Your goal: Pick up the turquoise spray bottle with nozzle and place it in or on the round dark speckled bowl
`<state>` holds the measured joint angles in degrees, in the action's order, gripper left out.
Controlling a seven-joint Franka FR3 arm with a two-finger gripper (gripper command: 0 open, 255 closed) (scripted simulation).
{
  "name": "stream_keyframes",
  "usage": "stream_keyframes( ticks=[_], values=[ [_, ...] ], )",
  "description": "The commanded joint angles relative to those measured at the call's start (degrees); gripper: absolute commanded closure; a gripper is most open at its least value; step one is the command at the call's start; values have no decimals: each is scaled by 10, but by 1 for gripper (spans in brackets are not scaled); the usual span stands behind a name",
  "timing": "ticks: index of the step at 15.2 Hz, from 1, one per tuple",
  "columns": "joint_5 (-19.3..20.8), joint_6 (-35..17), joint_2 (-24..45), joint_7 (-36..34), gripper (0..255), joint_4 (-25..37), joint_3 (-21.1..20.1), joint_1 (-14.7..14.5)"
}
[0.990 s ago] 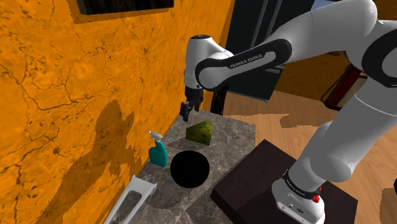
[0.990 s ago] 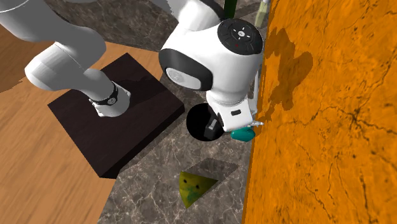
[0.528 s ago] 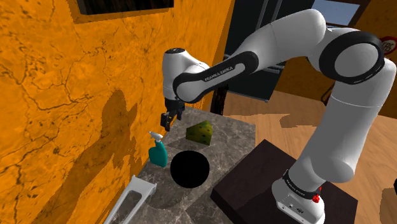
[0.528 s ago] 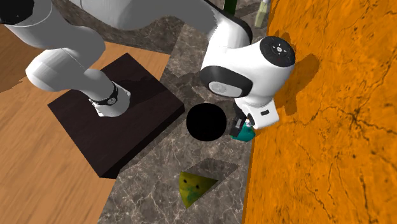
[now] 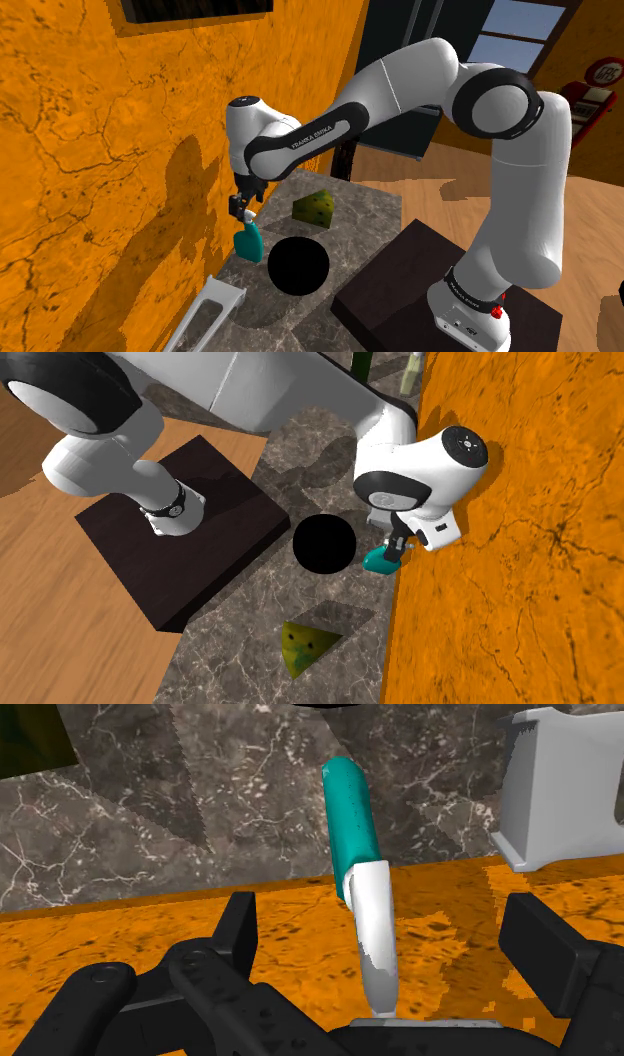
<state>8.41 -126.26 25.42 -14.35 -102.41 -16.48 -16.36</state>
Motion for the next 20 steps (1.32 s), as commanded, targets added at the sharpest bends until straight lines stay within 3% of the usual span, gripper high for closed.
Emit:
stream_keyframes(
  ticks=[1, 5, 13, 14, 20],
  values=[
    [4, -9, 13, -2, 0, 4, 2, -3],
    [12, -36, 33, -7, 0, -3, 6, -6],
    [12, -36, 33, -7, 0, -3, 6, -6],
    [12, -36, 33, -7, 255, -3, 6, -6],
    [12, -36, 33, -7, 255, -3, 6, -5]
  ],
)
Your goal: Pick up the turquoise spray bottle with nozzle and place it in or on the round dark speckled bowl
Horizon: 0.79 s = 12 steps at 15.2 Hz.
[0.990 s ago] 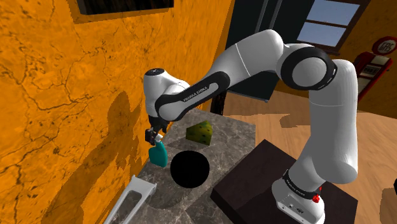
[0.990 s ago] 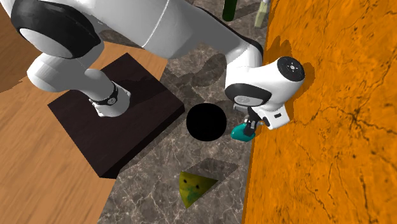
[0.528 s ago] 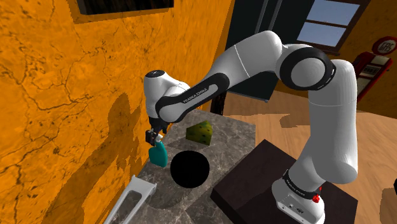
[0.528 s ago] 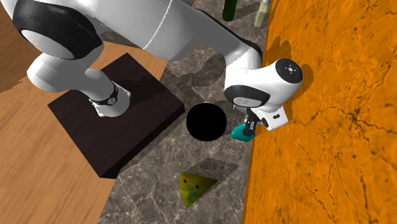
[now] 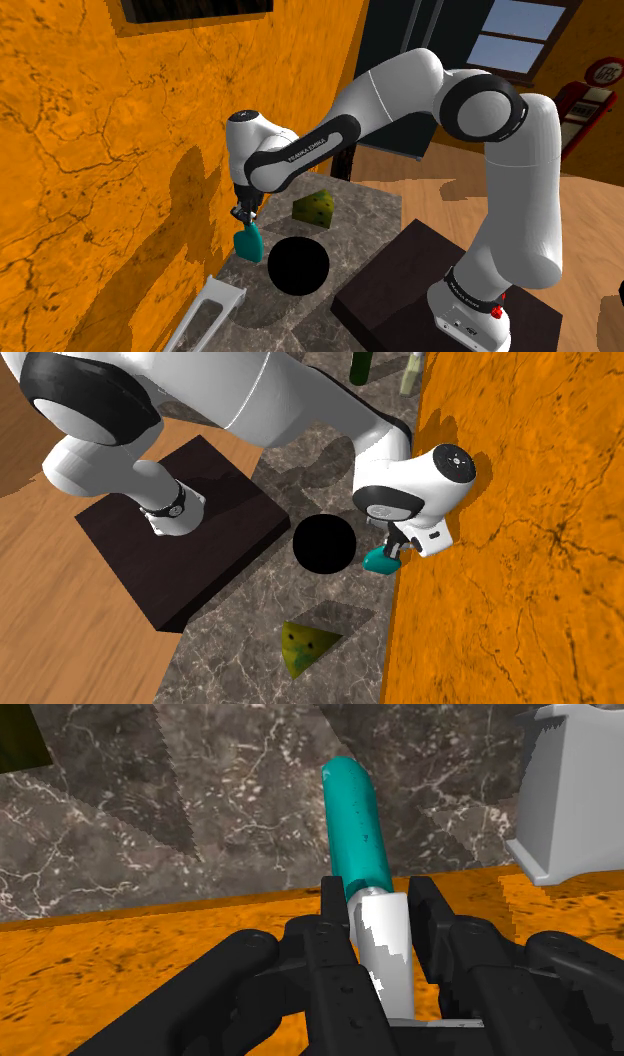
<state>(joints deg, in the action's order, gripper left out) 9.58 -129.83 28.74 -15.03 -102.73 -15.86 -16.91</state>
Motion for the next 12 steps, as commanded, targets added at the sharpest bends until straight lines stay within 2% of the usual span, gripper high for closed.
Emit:
stream_keyframes(
  ticks=[1, 12],
  values=[
    [0, 0, 0, 0, 255, 0, 0, 0],
    [-14, 53, -38, 9, 255, 16, -8, 5]
  ],
)
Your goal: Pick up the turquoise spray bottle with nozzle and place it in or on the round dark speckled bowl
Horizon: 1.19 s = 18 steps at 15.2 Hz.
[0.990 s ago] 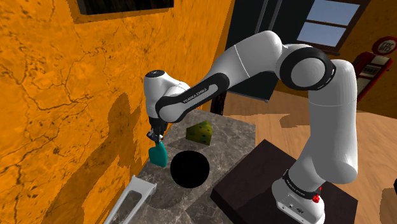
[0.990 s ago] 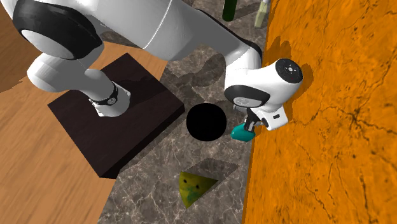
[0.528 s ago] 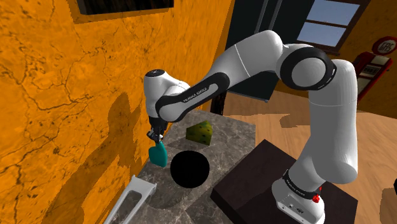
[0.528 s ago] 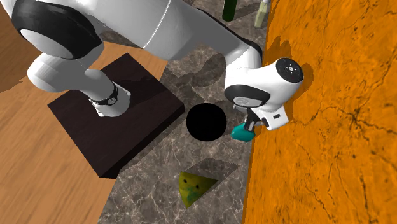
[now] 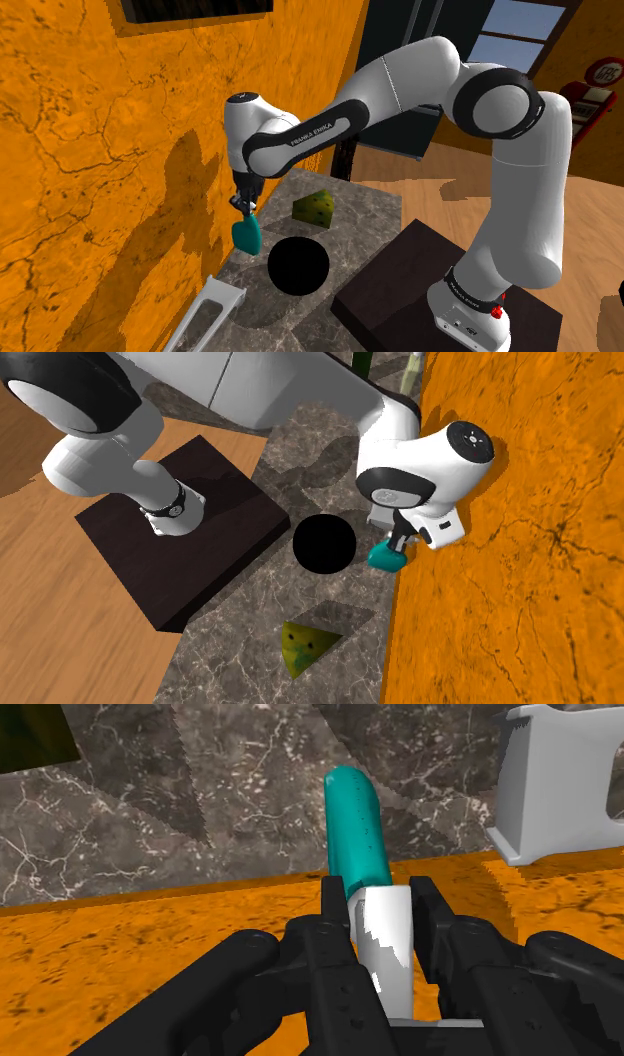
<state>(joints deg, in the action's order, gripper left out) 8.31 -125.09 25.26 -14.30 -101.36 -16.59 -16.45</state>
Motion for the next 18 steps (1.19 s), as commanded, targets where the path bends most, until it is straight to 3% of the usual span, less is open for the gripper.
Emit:
stream_keyframes(
  ticks=[1, 18],
  values=[
    [-3, 12, -7, 2, 255, 5, -1, 1],
    [-22, 123, -56, 14, 255, 69, -10, 5]
  ],
)
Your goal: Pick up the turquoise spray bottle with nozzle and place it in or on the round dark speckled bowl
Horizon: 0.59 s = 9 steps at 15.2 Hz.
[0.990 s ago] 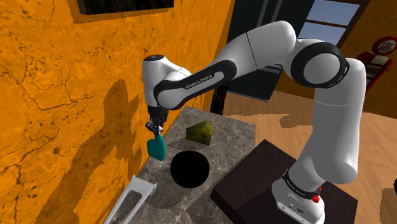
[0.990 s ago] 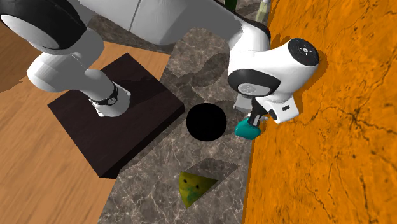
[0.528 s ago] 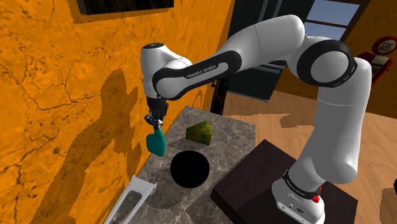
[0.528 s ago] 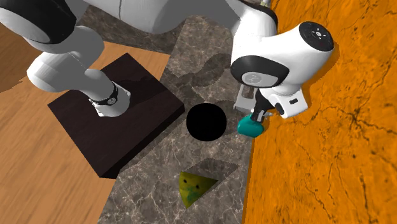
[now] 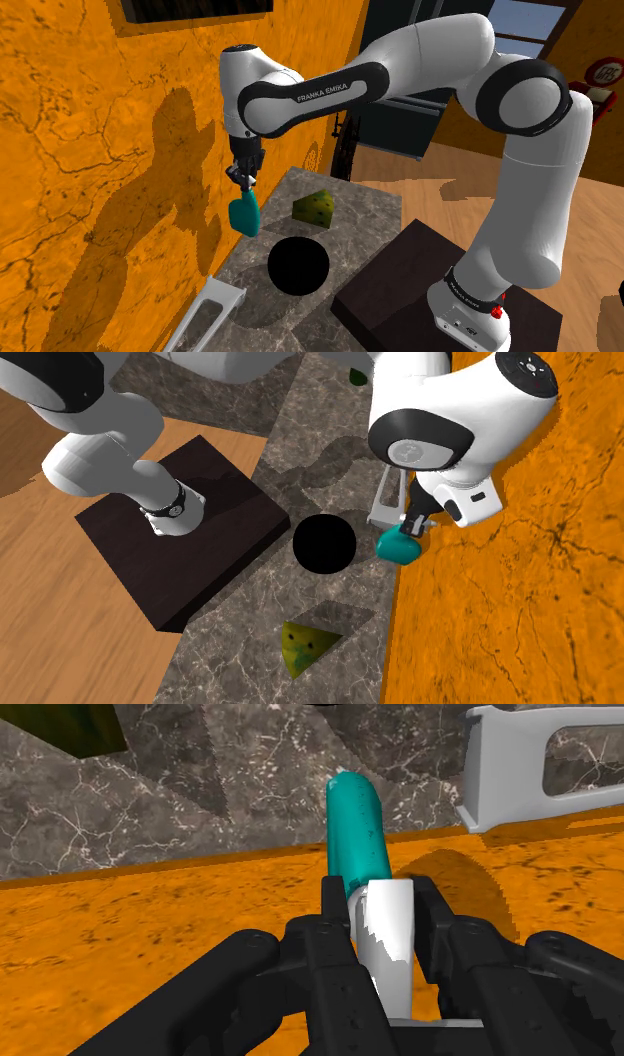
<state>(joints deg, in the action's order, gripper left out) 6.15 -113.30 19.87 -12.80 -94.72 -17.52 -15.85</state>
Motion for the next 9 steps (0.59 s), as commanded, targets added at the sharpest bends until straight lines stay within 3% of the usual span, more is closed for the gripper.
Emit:
stream_keyframes(
  ticks=[1, 6, 9],
  values=[
    [-1, 12, -4, 0, 255, 8, -1, -1],
    [-4, 43, -12, 2, 255, 31, -2, -1],
    [-26, 40, -84, 10, 255, -40, -7, 11]
  ],
)
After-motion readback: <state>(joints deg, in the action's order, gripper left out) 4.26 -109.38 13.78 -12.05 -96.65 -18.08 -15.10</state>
